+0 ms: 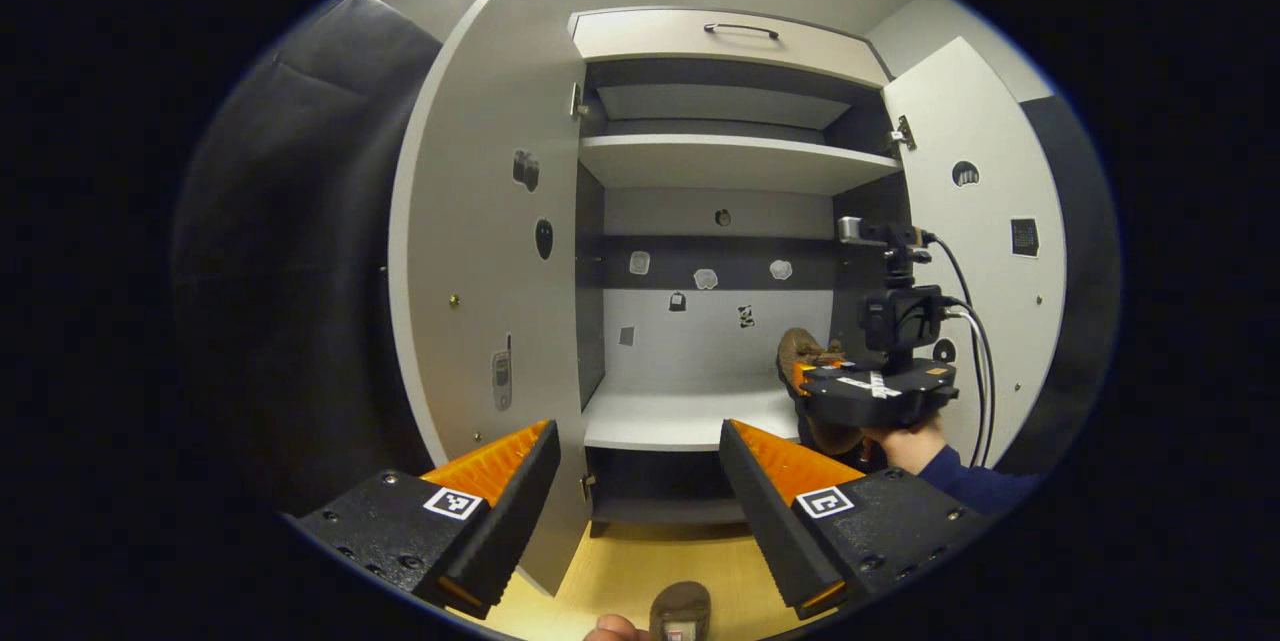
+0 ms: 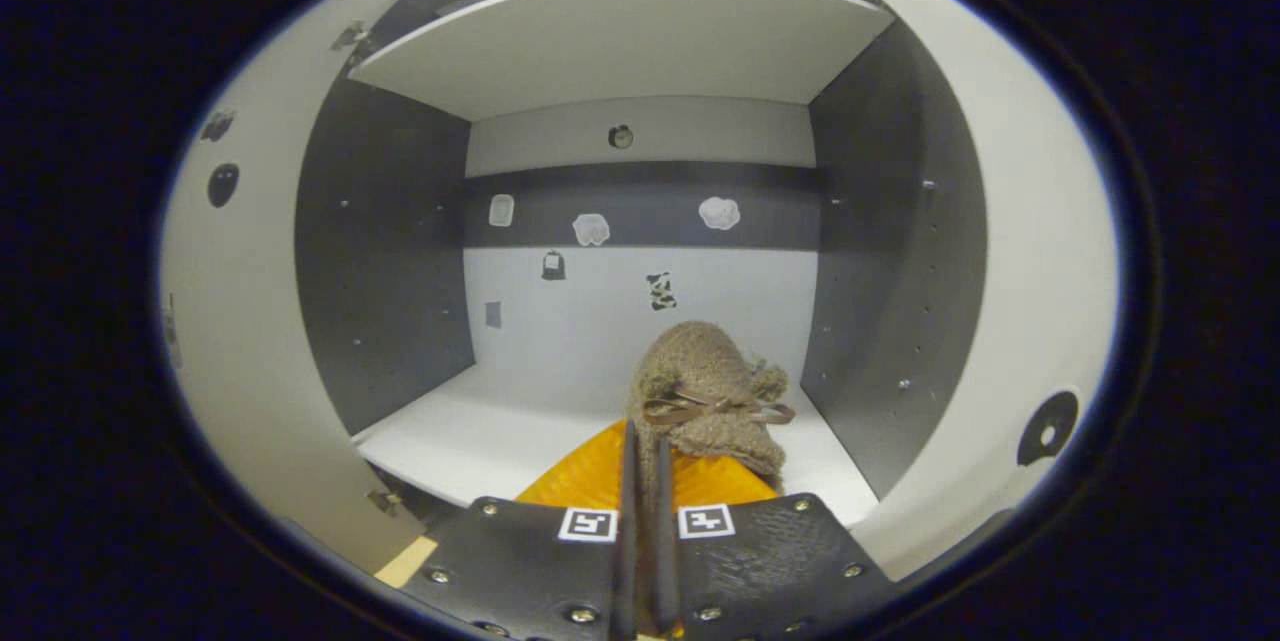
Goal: Grab one shoe with the right hand and put it into the shoe cabinet, grab the other shoe with the left hand and put it into the shoe cabinet; then close the right door with the right hand and the left door with the left hand.
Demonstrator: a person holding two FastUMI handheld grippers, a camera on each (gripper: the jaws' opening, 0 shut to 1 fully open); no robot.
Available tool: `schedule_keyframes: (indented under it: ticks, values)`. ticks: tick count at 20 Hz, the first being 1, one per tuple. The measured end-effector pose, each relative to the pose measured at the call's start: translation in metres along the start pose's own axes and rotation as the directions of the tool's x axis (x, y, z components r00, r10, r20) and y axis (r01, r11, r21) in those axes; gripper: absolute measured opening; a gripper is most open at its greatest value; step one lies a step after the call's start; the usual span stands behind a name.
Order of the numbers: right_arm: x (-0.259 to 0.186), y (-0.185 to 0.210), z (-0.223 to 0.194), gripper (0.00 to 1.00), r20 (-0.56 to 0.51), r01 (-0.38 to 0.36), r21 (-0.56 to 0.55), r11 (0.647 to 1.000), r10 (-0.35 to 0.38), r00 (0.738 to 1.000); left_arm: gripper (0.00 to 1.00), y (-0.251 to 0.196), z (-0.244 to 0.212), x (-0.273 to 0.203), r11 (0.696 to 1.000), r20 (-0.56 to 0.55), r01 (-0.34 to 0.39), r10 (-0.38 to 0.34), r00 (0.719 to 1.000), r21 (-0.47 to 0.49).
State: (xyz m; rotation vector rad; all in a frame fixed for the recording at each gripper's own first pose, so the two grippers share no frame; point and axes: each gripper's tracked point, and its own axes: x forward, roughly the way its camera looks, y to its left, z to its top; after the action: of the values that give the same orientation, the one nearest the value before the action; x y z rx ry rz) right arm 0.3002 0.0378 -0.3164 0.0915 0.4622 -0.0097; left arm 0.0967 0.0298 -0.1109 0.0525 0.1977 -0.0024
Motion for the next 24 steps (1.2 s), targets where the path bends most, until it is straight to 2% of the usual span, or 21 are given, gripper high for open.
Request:
schedule_keyframes:
  ticks: [3, 8, 12, 16, 17, 19, 20, 21, 23, 24]
  values:
    - [0.04, -0.006, 0.008, 0.08, 0.01, 0.034, -0.009, 0.999, -0.034, 0.999, 0.98, 0.003, -0.004, 0.015, 1.0, -0.013, 0.025, -0.025, 1.0, -0.01]
    - [0.096, -0.02, -0.014, 0.08, -0.055, 0.093, -0.007, 0.996, -0.093, 0.994, 0.98, 0.008, -0.009, 0.029, 0.999, -0.022, 0.052, -0.052, 0.998, -0.014]
    - [0.112, -0.021, -0.028, 0.08, -0.082, 0.114, 0.0, 0.993, -0.114, 0.99, 0.96, 0.014, -0.012, 0.034, 0.998, -0.032, 0.056, -0.057, 0.998, -0.018]
    - [0.118, -0.015, -0.036, 0.08, -0.128, 0.107, 0.048, 0.993, -0.1, 0.987, 0.98, 0.018, -0.016, 0.032, 0.998, -0.045, 0.06, -0.062, 0.997, -0.03]
    - [0.115, -0.015, -0.034, 0.15, -0.129, 0.111, 0.056, 0.992, -0.103, 0.986, 0.98, 0.018, -0.016, 0.031, 0.997, -0.048, 0.062, -0.064, 0.997, -0.036]
    - [0.108, -0.007, -0.035, 0.43, -0.15, 0.081, 0.078, 0.994, -0.068, 0.986, 0.98, 0.018, -0.019, 0.029, 0.996, -0.058, 0.069, -0.072, 0.996, -0.051]
    - [0.102, -0.005, -0.033, 0.49, -0.149, 0.071, 0.07, 0.995, -0.06, 0.987, 0.98, 0.018, -0.021, 0.028, 0.996, -0.063, 0.071, -0.075, 0.995, -0.056]
    - [0.095, -0.004, -0.033, 0.62, -0.15, 0.067, 0.058, 0.996, -0.057, 0.987, 0.97, 0.017, -0.022, 0.026, 0.995, -0.068, 0.075, -0.079, 0.995, -0.06]
    - [0.075, 0.0, -0.028, 0.64, -0.135, 0.057, 0.043, 0.997, -0.051, 0.99, 0.97, 0.015, -0.026, 0.023, 0.995, -0.074, 0.082, -0.086, 0.994, -0.06]
    - [0.064, 0.0, -0.023, 0.64, -0.125, 0.053, 0.042, 0.998, -0.047, 0.991, 0.94, 0.013, -0.029, 0.023, 0.994, -0.082, 0.089, -0.094, 0.992, -0.056]
